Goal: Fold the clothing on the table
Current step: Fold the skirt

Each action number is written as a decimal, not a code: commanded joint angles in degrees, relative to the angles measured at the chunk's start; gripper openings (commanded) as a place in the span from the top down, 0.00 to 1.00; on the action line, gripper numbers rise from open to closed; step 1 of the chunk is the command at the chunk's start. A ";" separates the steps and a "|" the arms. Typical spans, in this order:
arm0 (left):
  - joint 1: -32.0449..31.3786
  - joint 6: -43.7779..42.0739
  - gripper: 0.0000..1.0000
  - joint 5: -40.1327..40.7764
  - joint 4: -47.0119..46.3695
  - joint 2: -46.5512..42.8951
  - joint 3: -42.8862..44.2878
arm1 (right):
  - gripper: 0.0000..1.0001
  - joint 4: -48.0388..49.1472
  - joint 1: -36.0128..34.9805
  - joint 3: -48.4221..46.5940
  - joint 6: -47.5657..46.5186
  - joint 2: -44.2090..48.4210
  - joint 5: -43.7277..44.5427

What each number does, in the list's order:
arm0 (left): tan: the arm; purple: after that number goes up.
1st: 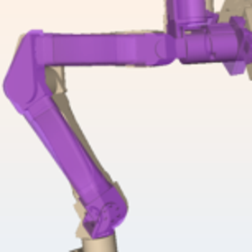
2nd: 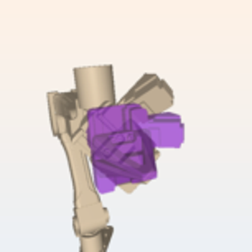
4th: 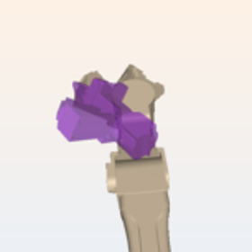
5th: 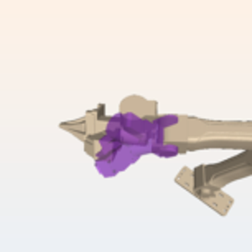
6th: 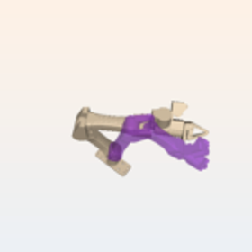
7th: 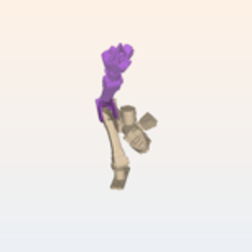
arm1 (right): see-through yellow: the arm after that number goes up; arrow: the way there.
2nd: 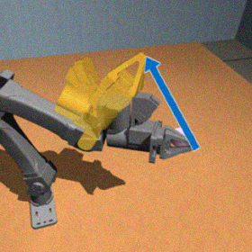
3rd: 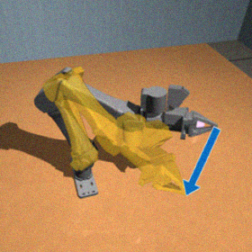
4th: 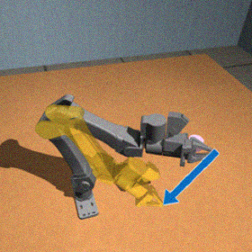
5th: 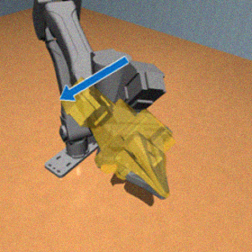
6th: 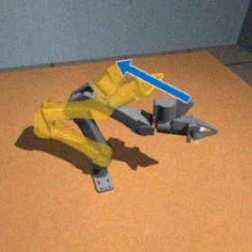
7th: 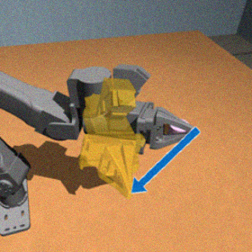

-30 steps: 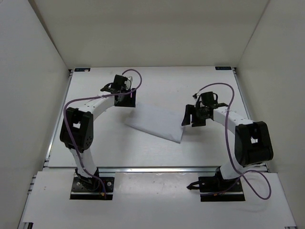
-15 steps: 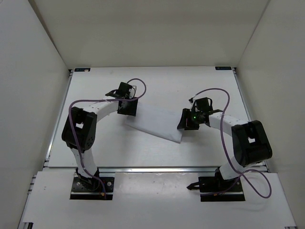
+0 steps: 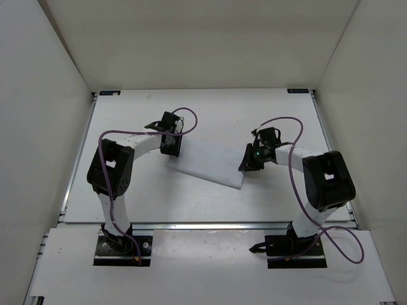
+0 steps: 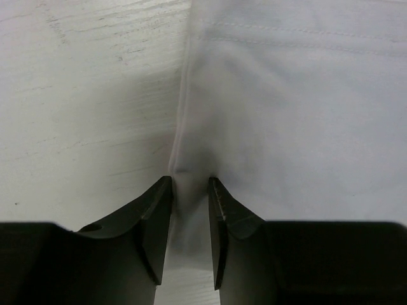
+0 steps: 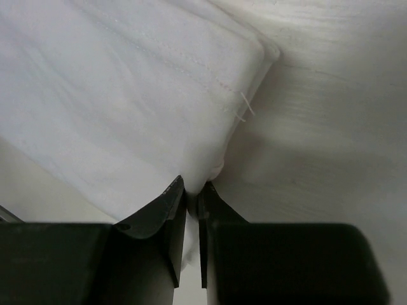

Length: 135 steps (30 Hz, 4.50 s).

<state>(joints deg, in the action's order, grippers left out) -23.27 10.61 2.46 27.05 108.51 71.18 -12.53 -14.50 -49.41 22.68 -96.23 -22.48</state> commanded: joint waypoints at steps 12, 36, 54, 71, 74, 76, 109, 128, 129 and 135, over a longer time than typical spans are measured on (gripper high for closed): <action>-7.31 10.65 0.69 -11.42 -7.26 2.32 -2.45 | 0.99 -13.91 5.98 -20.19 -11.07 -2.04 1.31; -7.94 19.01 0.71 -18.54 -16.59 6.02 -3.93 | 0.99 -18.49 -13.97 -39.44 -5.36 -16.19 -2.75; -4.95 18.65 0.63 -19.60 -17.03 0.22 -6.14 | 0.44 -8.13 -6.51 -29.97 -2.29 0.49 -1.10; -7.32 19.53 0.67 -19.34 -16.24 -0.93 -8.86 | 0.99 -9.43 -7.47 -27.23 -8.88 -13.62 3.14; -7.67 19.45 0.67 -19.51 -15.98 -0.23 -8.95 | 1.00 -10.58 -7.64 -29.95 -9.23 -15.13 2.09; -7.58 19.36 0.67 -19.77 -15.80 0.30 -8.43 | 1.00 -10.76 -7.56 -29.96 -8.53 -14.61 0.16; 0.70 17.79 0.62 -18.46 -16.15 -15.34 -8.26 | 0.99 -9.09 -8.35 -16.96 -9.92 -1.24 -2.66; -11.27 16.56 0.87 -13.45 -9.93 -9.28 -7.48 | 0.62 -15.14 -0.53 -25.90 -10.02 -0.56 -3.73; -11.19 15.24 0.75 -13.01 -6.78 -9.98 -4.85 | 0.55 -16.46 -0.35 -26.70 -10.63 0.50 -2.84; -9.00 10.93 0.01 -10.90 0.55 -20.50 0.28 | 0.36 -13.14 2.20 -15.94 -10.20 11.40 0.41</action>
<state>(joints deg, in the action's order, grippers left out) -33.87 24.56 -10.04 23.24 97.73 69.23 -26.09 -12.78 -71.29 12.95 -90.74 -23.99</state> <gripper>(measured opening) 0.950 0.630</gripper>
